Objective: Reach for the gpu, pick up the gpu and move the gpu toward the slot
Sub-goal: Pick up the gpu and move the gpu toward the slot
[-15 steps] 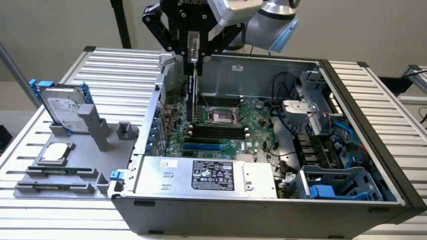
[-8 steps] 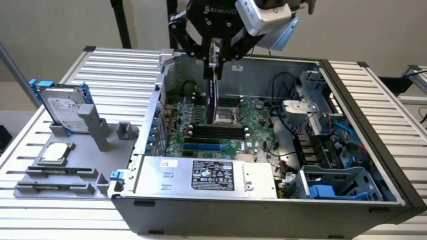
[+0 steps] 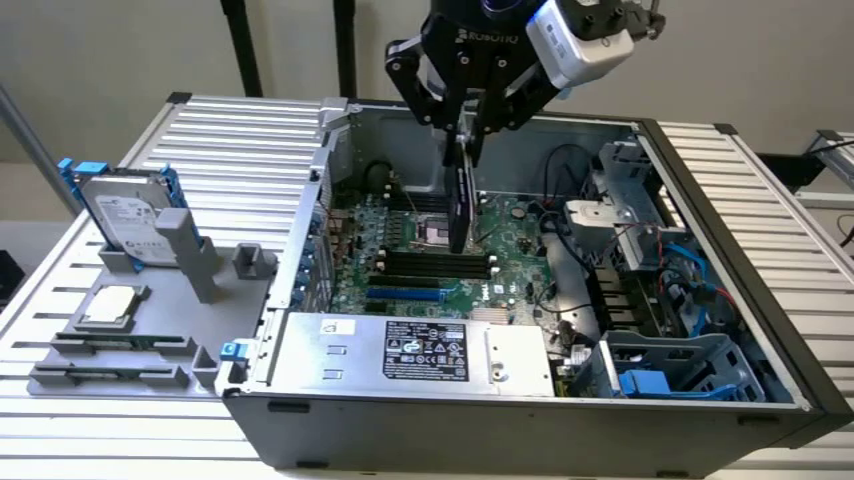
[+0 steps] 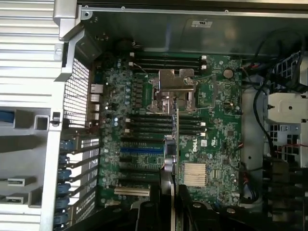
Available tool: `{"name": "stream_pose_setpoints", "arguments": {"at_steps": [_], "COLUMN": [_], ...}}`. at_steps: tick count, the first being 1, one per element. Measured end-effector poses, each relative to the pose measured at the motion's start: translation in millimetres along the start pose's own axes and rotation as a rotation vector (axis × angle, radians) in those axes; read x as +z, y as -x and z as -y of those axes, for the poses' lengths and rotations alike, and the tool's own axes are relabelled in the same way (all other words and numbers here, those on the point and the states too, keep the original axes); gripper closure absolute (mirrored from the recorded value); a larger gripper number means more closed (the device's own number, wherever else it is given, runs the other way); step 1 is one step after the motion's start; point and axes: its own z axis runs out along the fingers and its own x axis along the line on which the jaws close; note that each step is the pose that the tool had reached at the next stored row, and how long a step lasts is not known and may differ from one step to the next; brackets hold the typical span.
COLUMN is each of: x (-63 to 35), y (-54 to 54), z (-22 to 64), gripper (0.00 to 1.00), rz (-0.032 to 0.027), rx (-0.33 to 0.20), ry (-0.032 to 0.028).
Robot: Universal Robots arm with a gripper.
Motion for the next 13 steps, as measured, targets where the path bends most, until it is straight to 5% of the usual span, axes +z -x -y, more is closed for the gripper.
{"name": "stream_pose_setpoints", "arguments": {"at_steps": [5, 13], "x": [4.0, 3.9], "y": [21.5, 22.3], "z": [-2.3, -2.3], "gripper": [0.74, 0.74], "rz": [-0.0014, -0.0016], "rx": [0.0, 0.0], "ry": [0.0002, 0.0001]}}
